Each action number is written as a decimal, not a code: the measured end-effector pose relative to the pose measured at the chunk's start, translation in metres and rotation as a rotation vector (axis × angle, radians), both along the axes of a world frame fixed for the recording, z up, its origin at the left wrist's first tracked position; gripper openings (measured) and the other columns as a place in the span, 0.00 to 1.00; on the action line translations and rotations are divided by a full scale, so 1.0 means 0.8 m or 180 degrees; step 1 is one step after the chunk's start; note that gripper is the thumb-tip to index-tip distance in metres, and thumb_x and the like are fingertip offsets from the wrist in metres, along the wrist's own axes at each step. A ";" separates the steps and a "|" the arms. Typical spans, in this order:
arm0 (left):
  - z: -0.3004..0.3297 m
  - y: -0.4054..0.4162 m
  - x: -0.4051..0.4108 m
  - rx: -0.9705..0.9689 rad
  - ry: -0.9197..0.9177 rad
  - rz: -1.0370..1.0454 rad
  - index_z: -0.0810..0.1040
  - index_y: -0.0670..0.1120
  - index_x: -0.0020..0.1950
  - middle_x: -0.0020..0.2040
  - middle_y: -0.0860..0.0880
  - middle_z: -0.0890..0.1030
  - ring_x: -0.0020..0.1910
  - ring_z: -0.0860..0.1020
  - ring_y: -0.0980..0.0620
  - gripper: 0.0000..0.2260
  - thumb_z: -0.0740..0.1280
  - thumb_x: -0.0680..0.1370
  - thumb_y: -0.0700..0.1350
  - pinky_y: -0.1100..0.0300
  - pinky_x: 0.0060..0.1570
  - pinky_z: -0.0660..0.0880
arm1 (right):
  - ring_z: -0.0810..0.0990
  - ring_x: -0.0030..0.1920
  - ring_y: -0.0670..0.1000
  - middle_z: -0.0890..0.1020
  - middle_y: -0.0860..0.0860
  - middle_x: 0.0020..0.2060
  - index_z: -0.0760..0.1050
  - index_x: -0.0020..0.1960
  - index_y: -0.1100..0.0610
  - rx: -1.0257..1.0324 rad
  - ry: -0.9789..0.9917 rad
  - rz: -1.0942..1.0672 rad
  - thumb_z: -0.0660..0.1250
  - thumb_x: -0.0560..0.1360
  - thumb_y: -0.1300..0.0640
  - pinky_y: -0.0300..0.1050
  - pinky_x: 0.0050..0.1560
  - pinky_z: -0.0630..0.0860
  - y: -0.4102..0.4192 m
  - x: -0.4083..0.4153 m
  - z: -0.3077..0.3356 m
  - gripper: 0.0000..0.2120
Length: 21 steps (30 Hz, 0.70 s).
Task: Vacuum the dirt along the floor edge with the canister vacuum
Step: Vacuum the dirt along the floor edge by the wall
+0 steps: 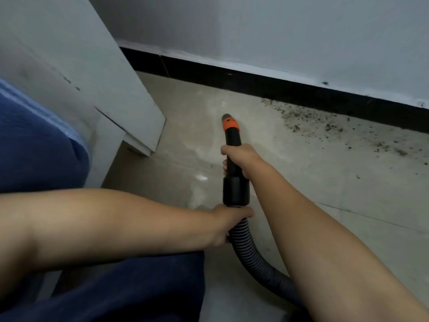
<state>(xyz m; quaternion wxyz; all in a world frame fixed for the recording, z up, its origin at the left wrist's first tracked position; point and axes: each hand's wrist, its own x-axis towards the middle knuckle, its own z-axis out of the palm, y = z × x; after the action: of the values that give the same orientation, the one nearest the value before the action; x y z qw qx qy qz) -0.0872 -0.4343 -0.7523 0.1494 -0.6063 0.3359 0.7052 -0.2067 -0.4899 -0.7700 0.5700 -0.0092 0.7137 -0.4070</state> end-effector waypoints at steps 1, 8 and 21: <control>0.001 0.006 -0.002 -0.0017 0.0010 -0.0192 0.75 0.44 0.52 0.44 0.46 0.78 0.46 0.77 0.48 0.09 0.71 0.74 0.42 0.56 0.42 0.75 | 0.73 0.24 0.53 0.74 0.57 0.28 0.69 0.52 0.64 -0.0015 -0.0077 -0.0119 0.66 0.74 0.64 0.44 0.29 0.75 0.013 -0.004 0.002 0.09; 0.003 0.067 -0.029 -0.0210 -0.0073 -0.0659 0.75 0.44 0.50 0.42 0.47 0.77 0.40 0.76 0.50 0.07 0.69 0.73 0.41 0.59 0.40 0.73 | 0.71 0.22 0.52 0.73 0.56 0.27 0.69 0.47 0.63 -0.0028 -0.0164 -0.0700 0.65 0.74 0.64 0.41 0.25 0.73 0.100 -0.041 0.008 0.05; -0.016 0.181 -0.080 0.0077 0.0350 -0.0722 0.75 0.44 0.53 0.44 0.46 0.77 0.46 0.76 0.48 0.10 0.70 0.73 0.40 0.58 0.44 0.73 | 0.73 0.24 0.52 0.74 0.56 0.28 0.70 0.46 0.62 0.0387 0.0212 -0.1381 0.66 0.74 0.64 0.43 0.27 0.75 0.233 -0.098 0.006 0.05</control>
<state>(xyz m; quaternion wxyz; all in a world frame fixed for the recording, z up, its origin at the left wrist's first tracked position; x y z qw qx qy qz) -0.1515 -0.2895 -0.7648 0.2169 -0.5229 0.4015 0.7199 -0.2849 -0.3037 -0.7655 0.4448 0.1654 0.7406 -0.4757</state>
